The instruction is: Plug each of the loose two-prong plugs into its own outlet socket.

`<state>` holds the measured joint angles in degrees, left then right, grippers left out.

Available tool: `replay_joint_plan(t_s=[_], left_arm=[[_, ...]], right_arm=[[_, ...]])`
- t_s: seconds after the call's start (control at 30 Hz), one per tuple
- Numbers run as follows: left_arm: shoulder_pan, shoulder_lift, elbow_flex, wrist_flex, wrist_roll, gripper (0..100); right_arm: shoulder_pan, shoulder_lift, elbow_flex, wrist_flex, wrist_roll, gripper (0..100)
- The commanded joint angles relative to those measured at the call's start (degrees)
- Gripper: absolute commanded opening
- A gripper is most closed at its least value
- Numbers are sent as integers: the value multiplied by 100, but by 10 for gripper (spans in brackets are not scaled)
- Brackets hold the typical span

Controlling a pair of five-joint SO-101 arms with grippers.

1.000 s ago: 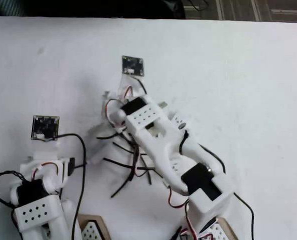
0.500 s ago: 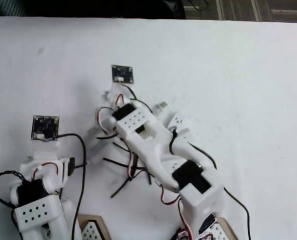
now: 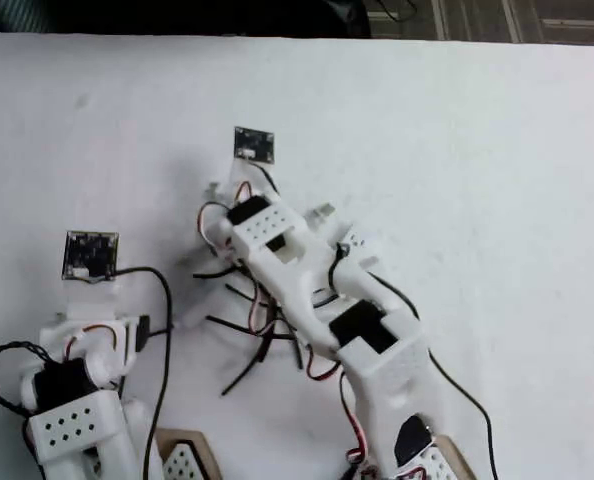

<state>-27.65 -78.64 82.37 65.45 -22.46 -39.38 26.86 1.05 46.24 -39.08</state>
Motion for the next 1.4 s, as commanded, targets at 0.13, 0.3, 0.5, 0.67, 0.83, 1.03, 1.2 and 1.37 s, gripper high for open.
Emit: replay_joint_plan(t_s=[0.13,0.3,0.5,0.67,0.83,1.03,1.2,1.37], left_arm=[[-13,-48,-18,-62,18,275],[-13,-48,-18,-62,18,275],[-13,-48,-9,-62,9,275],[-13,-48,-9,-62,9,275],[-13,-48,-9,-62,9,275],[-13,-48,-9,-62,9,275],[-13,-48,-9,-62,9,275],[-13,-48,-9,-62,9,275]], right_arm=[[84,-1051,-193,673,9,18],[391,-1877,-193,1112,598,17],[1077,-2677,-229,1763,2180,17],[1332,-2844,-211,2325,3095,17],[1341,-2941,-264,2369,3244,18],[1138,-3407,-703,3108,2418,132],[1086,-3574,-993,3600,1582,204],[435,-3292,-264,3398,862,207]])
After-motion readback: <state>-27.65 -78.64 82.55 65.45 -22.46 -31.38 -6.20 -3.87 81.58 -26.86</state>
